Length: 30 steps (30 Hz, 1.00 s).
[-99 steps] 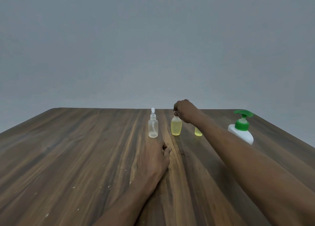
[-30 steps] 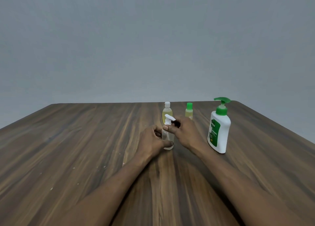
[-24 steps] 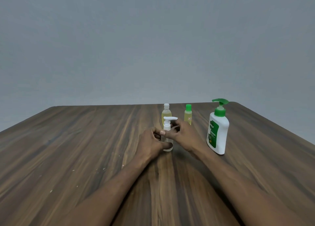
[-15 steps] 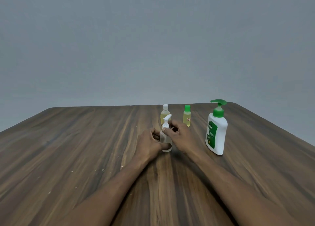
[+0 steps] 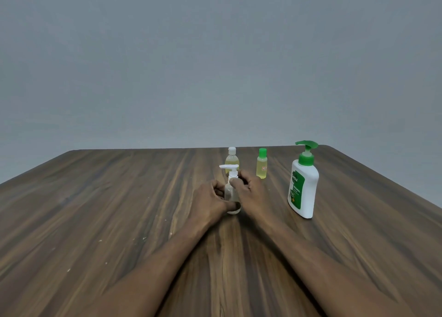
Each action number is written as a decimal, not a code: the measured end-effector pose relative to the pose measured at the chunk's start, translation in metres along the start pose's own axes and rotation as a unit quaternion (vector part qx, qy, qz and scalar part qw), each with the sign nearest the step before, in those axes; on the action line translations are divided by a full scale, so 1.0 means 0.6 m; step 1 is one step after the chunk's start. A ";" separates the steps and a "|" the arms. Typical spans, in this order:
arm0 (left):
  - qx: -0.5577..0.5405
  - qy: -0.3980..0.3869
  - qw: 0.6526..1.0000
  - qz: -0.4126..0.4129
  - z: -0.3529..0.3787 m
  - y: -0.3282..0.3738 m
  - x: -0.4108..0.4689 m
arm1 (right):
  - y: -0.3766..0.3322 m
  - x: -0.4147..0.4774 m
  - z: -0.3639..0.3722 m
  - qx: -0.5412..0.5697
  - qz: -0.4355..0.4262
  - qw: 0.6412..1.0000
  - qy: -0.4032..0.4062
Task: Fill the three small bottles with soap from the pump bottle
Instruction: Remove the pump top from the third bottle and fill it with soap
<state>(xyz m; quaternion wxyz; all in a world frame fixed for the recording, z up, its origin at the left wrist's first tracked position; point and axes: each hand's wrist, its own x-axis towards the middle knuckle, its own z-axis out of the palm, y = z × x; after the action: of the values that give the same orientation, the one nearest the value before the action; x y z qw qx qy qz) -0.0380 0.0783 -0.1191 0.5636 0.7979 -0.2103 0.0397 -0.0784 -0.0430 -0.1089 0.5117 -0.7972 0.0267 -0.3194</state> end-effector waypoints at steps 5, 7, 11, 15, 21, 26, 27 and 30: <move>0.004 -0.011 0.999 0.030 -0.002 0.004 -0.004 | -0.006 -0.003 0.009 0.035 0.016 0.998 0.044; -0.001 -0.009 1.000 0.025 -0.002 0.006 -0.006 | -0.002 0.000 0.011 0.011 0.014 0.998 0.062; -0.016 -0.005 1.000 -0.008 0.000 0.005 -0.004 | 0.005 -0.001 0.012 0.024 -0.004 0.999 0.046; -0.017 0.001 1.000 -0.004 0.002 0.003 -0.001 | 0.001 -0.008 0.014 0.067 0.009 0.997 0.035; -0.009 -0.002 1.000 0.004 0.002 0.004 0.001 | 0.009 -0.001 0.021 0.024 0.018 0.998 0.060; -0.018 -0.002 1.000 -0.004 0.002 0.000 0.001 | 0.006 -0.009 0.026 0.055 0.006 0.998 0.028; -0.017 -0.003 1.000 -0.003 0.002 -0.001 0.002 | 0.004 -0.011 0.025 0.060 0.013 0.998 0.023; -0.009 -0.005 1.000 0.010 0.000 0.004 -0.001 | 0.001 -0.013 0.024 0.052 0.009 0.998 0.038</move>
<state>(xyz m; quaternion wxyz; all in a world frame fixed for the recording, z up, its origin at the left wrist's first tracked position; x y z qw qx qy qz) -0.0392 0.0775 -0.1172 0.5696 0.7904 -0.2218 0.0394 -0.0768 -0.0288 -0.1172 0.5539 -0.7566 0.0364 -0.3456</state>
